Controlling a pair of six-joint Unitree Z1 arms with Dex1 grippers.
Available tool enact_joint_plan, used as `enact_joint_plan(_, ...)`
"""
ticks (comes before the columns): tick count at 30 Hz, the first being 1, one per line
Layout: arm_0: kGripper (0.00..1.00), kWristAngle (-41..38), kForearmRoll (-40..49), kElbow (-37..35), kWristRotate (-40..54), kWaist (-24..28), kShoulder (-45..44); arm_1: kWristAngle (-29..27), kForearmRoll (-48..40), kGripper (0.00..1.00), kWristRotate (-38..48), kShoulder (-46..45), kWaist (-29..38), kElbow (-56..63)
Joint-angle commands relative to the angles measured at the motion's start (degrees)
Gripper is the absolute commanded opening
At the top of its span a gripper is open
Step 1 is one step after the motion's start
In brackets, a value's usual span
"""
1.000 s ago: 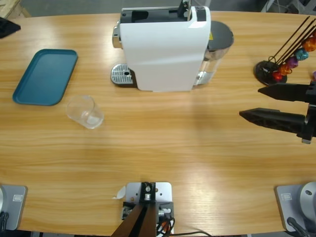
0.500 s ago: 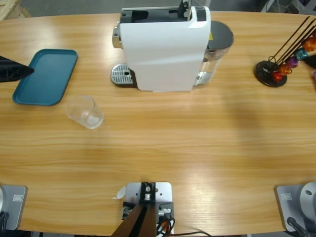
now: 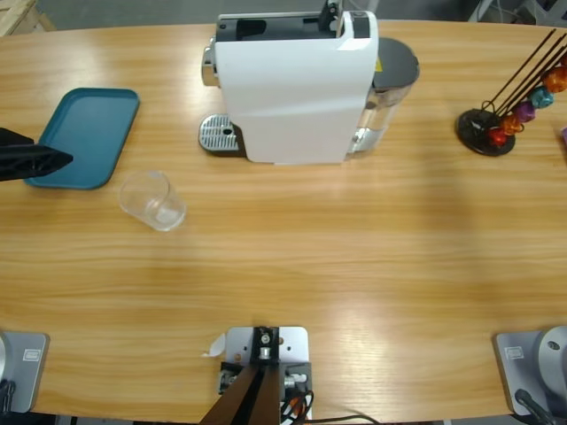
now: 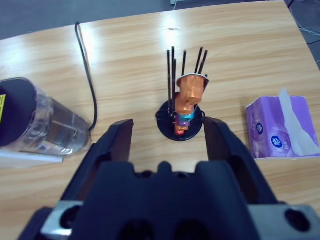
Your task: Pour coffee
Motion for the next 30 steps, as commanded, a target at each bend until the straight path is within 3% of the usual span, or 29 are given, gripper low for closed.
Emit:
enact_joint_plan(1,0.839,0.77,-0.96,2.28,-0.19,-0.45,0.27,0.84,-4.01,0.628,0.79,2.25,-3.80,5.70)
enact_joint_plan(30,0.839,0.86,-1.31,2.55,-0.19,-0.45,0.36,2.08,-9.84,0.628,-0.35,8.37,-7.21,4.99)
